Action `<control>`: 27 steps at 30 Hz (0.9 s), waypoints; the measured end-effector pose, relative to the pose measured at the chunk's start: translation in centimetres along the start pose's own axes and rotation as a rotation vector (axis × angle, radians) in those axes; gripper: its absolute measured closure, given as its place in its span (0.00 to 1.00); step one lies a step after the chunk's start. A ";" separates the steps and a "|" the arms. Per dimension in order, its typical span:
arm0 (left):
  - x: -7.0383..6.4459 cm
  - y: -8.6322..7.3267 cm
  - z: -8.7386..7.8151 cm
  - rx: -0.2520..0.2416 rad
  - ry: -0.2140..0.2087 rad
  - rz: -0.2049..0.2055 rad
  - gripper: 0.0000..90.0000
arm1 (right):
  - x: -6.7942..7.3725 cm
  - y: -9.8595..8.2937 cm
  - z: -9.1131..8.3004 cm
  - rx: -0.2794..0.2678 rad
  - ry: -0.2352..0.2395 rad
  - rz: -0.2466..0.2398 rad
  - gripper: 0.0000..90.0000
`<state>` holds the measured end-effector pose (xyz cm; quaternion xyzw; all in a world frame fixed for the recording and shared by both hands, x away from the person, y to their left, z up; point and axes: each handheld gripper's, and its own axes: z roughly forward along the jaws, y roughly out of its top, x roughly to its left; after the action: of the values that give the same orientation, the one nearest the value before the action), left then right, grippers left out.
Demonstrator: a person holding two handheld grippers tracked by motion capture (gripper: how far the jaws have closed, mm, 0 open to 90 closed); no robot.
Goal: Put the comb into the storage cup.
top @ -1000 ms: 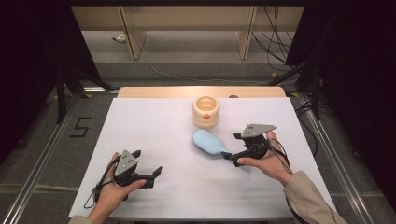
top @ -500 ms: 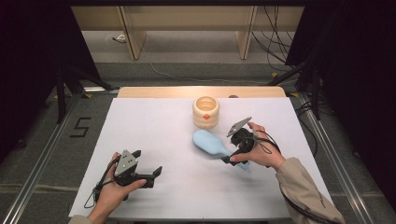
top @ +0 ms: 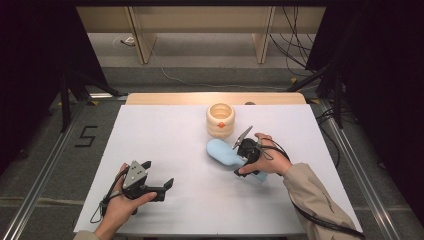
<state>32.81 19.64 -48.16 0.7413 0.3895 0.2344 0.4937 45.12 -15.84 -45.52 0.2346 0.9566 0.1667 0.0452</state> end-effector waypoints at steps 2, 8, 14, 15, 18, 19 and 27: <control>0.0 0.0 0.0 -0.001 0.001 -0.002 0.00 | 0.0 0.2 0.2 0.014 -0.001 0.017 0.29; 0.0 0.0 0.0 -0.002 0.001 -0.002 0.00 | -0.2 0.5 0.9 0.051 -0.016 0.010 0.34; 0.0 0.0 0.0 -0.005 0.001 -0.003 0.00 | -0.2 0.7 0.9 0.050 -0.017 0.042 0.37; 0.0 0.0 0.0 -0.003 0.001 -0.003 0.00 | -0.1 0.8 1.1 0.051 -0.014 0.054 0.38; 0.0 0.0 0.0 -0.001 0.000 -0.002 0.00 | -0.2 0.9 1.1 0.056 -0.020 0.029 0.39; 0.0 0.0 0.0 -0.001 0.000 -0.002 0.00 | 0.0 1.0 1.0 0.063 -0.017 0.045 0.41; 0.0 0.0 0.0 -0.003 -0.001 -0.002 0.00 | 0.1 1.3 1.0 0.074 -0.018 0.038 0.50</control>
<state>32.81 19.62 -48.15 0.7405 0.3896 0.2339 0.4951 45.74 -14.43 -46.02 0.2560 0.9570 0.1299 0.0420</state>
